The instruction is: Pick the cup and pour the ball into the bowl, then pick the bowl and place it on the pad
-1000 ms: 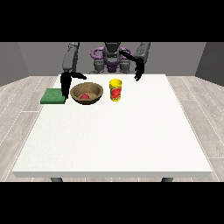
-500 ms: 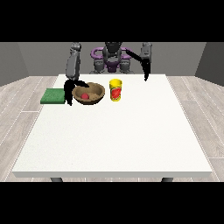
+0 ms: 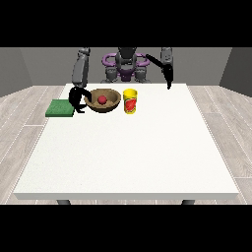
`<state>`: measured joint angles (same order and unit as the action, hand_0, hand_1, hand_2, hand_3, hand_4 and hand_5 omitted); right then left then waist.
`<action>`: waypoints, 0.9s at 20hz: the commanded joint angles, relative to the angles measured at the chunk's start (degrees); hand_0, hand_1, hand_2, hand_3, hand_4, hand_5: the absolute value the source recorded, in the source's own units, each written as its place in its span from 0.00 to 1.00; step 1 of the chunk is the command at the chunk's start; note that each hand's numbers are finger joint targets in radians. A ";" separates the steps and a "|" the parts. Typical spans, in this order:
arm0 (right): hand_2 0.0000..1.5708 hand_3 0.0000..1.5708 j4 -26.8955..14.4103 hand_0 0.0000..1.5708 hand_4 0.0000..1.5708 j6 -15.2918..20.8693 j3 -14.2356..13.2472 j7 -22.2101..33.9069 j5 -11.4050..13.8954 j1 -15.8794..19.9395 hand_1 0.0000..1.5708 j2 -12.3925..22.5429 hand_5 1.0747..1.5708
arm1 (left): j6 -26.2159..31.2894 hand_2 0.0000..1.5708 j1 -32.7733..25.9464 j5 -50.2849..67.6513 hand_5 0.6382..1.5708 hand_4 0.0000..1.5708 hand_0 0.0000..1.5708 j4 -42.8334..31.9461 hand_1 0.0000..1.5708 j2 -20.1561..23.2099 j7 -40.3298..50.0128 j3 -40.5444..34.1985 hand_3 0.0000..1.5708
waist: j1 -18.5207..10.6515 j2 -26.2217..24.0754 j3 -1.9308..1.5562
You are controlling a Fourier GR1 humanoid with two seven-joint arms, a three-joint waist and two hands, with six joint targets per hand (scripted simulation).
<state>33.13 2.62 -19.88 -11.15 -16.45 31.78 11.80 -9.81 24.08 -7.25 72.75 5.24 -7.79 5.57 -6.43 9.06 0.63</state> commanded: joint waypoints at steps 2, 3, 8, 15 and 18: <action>1.00 0.45 0.65 1.00 0.58 2.43 1.61 9.10 0.21 1.10 1.00 1.40 0.95 | 1.43 0.00 -5.18 1.03 0.09 0.00 0.00 -4.59 0.00 0.58 -4.40 -2.18 0.00 | 2.46 -3.74 -0.61; 1.00 0.46 2.45 1.00 0.58 2.86 2.39 11.81 0.70 2.57 1.00 2.62 0.95 | 2.52 0.00 -2.70 2.56 0.08 0.00 0.00 -7.13 0.00 3.13 -4.78 -5.64 0.00 | 4.60 -4.34 -0.59; 1.00 0.58 4.15 1.00 0.56 3.56 3.49 18.72 1.30 4.96 1.00 6.20 0.96 | -2.27 0.00 -3.86 -0.74 0.08 0.00 0.00 -9.09 0.00 -1.61 -5.12 -3.42 0.00 | 6.19 -5.85 -0.60; 1.00 0.52 2.41 1.00 0.57 -6.40 -0.95 16.81 -3.14 0.89 1.00 13.93 1.00 | -0.44 0.00 -2.20 -0.46 0.07 0.00 0.00 -7.93 0.00 -0.12 -5.47 -5.05 0.00 | 4.91 -1.70 -0.64; 1.00 0.52 1.35 1.00 0.57 -6.95 -1.65 14.26 -3.15 1.11 1.00 15.20 1.00 | -4.63 0.00 -2.26 -4.29 0.07 0.00 0.00 -7.18 0.00 -4.85 -6.44 -0.99 0.00 | 4.25 -0.25 -0.65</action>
<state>35.33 -2.88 -20.44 4.35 -18.81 32.87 25.16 -11.19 21.82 -8.69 65.63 3.78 -13.21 2.17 -1.71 7.13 0.00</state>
